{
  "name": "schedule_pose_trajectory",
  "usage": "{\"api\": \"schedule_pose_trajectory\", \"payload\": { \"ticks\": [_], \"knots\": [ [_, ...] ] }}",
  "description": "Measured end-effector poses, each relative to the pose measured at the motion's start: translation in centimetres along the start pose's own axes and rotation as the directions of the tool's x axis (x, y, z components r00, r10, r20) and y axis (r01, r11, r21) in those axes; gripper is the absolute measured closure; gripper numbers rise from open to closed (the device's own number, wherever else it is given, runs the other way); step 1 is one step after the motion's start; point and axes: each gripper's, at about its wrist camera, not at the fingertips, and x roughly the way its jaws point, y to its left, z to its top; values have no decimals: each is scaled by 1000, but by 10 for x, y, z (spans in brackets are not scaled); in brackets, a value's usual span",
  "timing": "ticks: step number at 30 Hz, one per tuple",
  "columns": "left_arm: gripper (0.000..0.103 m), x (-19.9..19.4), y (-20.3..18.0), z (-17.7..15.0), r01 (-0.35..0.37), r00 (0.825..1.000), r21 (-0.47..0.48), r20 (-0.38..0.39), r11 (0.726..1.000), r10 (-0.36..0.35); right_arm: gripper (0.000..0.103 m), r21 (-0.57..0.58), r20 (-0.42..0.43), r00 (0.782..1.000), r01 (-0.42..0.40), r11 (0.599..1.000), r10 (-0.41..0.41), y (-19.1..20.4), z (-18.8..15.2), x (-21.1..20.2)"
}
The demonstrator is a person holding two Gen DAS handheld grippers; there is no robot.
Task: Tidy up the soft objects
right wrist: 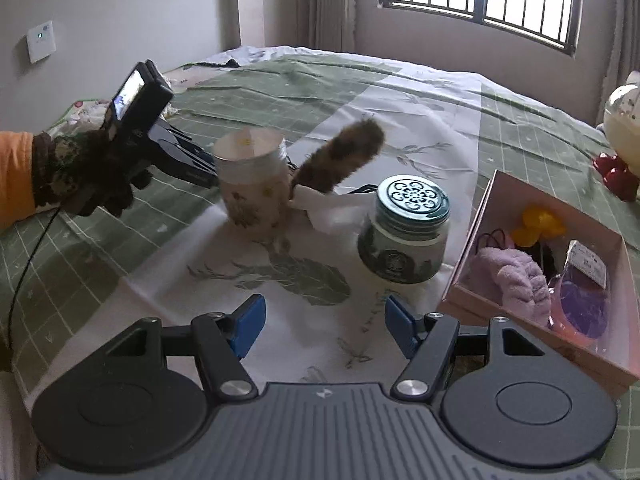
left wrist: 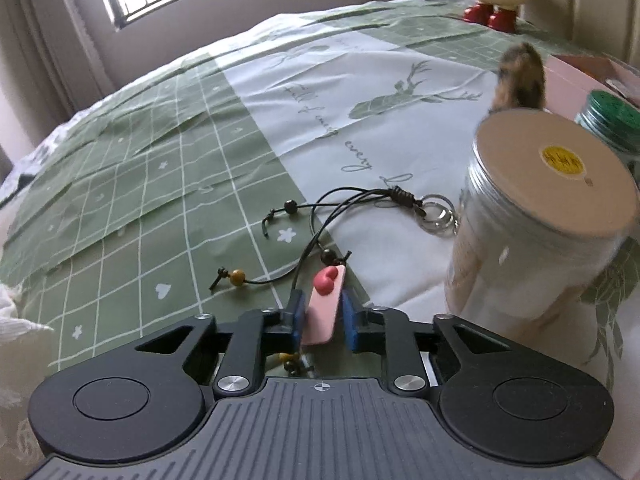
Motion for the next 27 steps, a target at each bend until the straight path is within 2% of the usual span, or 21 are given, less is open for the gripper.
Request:
{"api": "schedule_pose_trajectory", "payload": {
  "ticks": [3, 6, 9, 11, 14, 16, 19, 22, 24, 27],
  "knots": [
    [85, -7, -7, -9, -38, 998, 13, 42, 999, 37, 36, -15, 15, 999, -35, 999, 35, -4, 5, 6],
    [86, -13, -6, -19, -40, 998, -70, 41, 997, 43, 36, 16, 8, 997, -81, 997, 80, -6, 15, 15],
    [86, -25, -5, -31, -26, 999, -185, 42, 982, 34, 37, 78, -26, 994, -101, 992, 103, -6, 21, 20],
    [86, -31, -9, -37, -5, 999, -191, 43, 982, 14, 37, 119, -67, 992, -99, 988, 108, -3, 21, 18],
    [88, -40, -15, -38, -2, 999, -173, 48, 985, 10, 37, 89, -95, 993, -55, 995, 64, 7, 18, 9],
    [88, -56, -19, -39, -2, 996, -182, 88, 983, 18, 37, 65, -100, 995, -13, 998, 20, 12, 16, 1],
    [88, -82, -28, -43, -6, 991, -186, 127, 982, 30, 37, 66, -50, 998, 34, 997, -31, 19, 10, -21],
    [88, -105, -34, -45, -3, 994, -216, 103, 976, 26, 37, 105, 2, 998, 58, 993, -59, 33, -1, -51],
    [88, -116, -35, -48, 3, 997, -269, 69, 963, 16, 37, 117, 26, 997, 68, 991, -72, 46, -11, -67],
    [88, -131, -35, -51, 21, 999, -311, 37, 950, -10, 37, 146, -5, 994, 111, 983, -111, 58, -22, -77]
  ]
}}
